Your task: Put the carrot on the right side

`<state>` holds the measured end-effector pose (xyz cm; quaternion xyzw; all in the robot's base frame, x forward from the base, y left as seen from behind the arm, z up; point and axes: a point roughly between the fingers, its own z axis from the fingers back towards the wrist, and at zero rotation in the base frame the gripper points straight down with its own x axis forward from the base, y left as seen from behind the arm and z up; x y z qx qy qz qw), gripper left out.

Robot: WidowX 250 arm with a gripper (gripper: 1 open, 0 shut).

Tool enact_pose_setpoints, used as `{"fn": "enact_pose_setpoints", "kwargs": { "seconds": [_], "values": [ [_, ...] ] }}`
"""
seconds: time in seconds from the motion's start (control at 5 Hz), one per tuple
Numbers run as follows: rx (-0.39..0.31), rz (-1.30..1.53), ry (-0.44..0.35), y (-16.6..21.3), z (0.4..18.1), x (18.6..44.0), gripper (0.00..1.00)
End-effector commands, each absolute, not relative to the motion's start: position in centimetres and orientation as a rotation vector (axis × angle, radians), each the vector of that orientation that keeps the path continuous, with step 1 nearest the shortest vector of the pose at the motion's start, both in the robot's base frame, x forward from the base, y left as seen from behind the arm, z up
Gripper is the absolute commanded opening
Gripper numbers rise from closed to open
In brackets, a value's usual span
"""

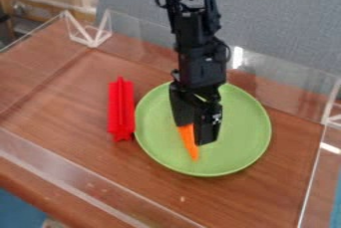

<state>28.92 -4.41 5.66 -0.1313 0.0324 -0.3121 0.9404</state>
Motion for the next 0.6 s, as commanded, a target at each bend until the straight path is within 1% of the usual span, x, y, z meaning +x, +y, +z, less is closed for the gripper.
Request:
{"fn": "enact_pose_setpoints", "kwargs": {
  "seconds": [0.0, 0.4],
  "values": [
    [-0.248, -0.683, 0.011, -5.2, 6.8, 29.7, 0.00],
    [-0.225, -0.740, -0.010, -6.0, 7.9, 30.3, 0.00]
  ]
}}
